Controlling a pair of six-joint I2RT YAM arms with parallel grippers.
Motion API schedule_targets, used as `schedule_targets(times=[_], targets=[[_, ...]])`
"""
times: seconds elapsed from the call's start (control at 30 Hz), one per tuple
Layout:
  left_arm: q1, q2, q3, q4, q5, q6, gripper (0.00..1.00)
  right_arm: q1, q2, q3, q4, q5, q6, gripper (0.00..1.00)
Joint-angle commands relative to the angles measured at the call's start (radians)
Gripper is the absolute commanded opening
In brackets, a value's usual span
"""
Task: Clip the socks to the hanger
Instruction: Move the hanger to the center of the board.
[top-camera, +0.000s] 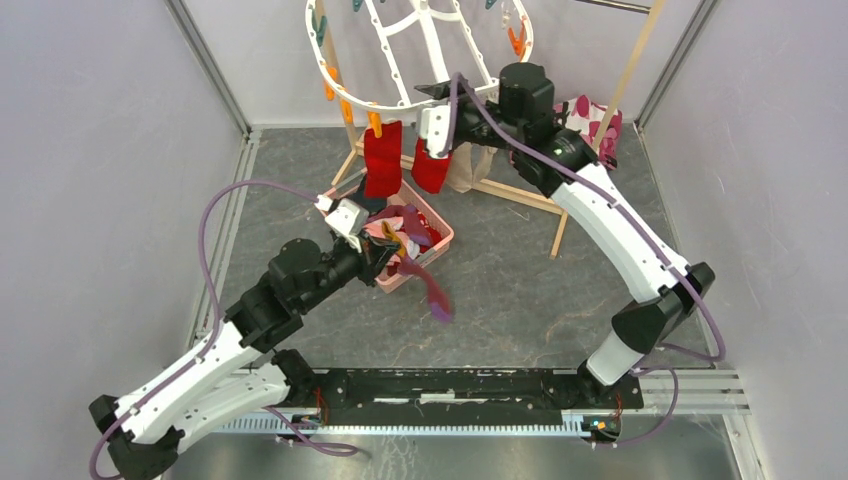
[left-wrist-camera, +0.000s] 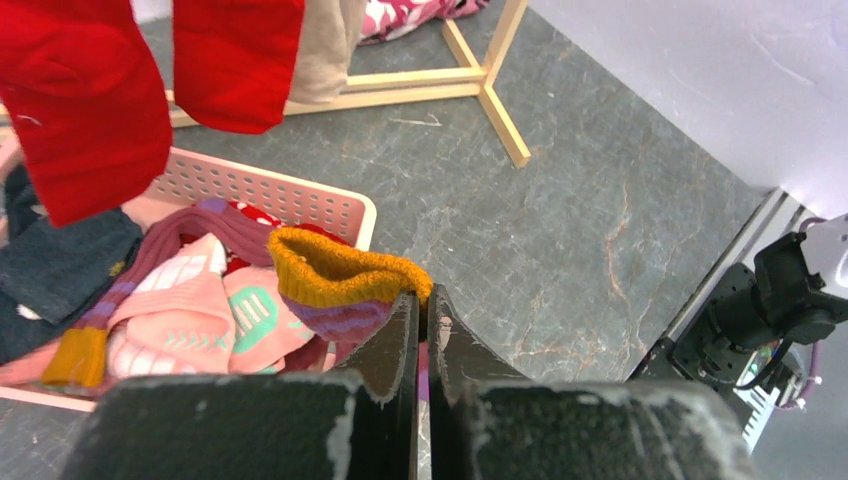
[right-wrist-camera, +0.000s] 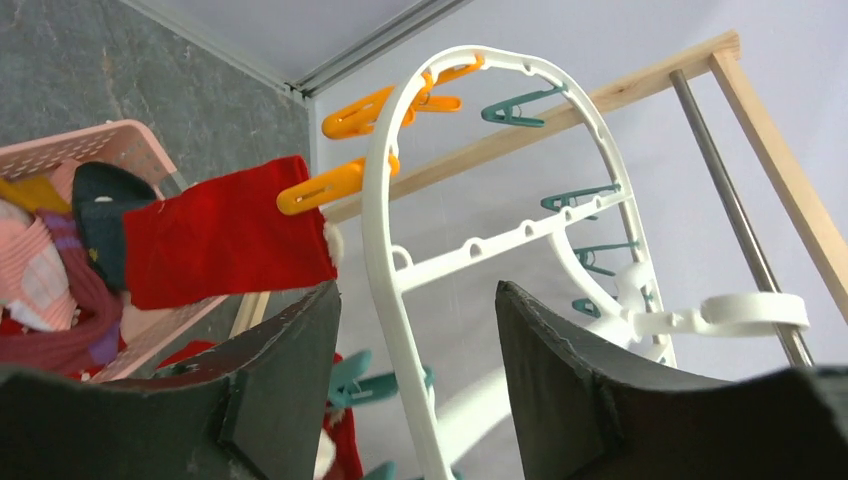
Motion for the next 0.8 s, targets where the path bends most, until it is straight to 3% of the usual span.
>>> schedule_targets(times=[0.0,0.4,0.6,0.77], targets=[[-0.001,-0.053,0.025,-0.013,-0.051,0.015,0.02,0.034,0.050,0.059,0.104,0.135,0.069,0.64],[-0.002,-0.103,0.001,-0.019,-0.069,0.008,0.02,0.037,0.095,0.034,0.104,0.206,0.059,0.56],[-0.002,-0.110,-0.004,-0.019,-0.069,0.005,0.02,0.030,0.072,0.005,0.076,0.226,0.015,0.44],[-0.002,-0.106,-0.004,-0.016,-0.065,0.003,0.02,-0.005,0.049,-0.032,0.061,0.194,0.028,0.43]])
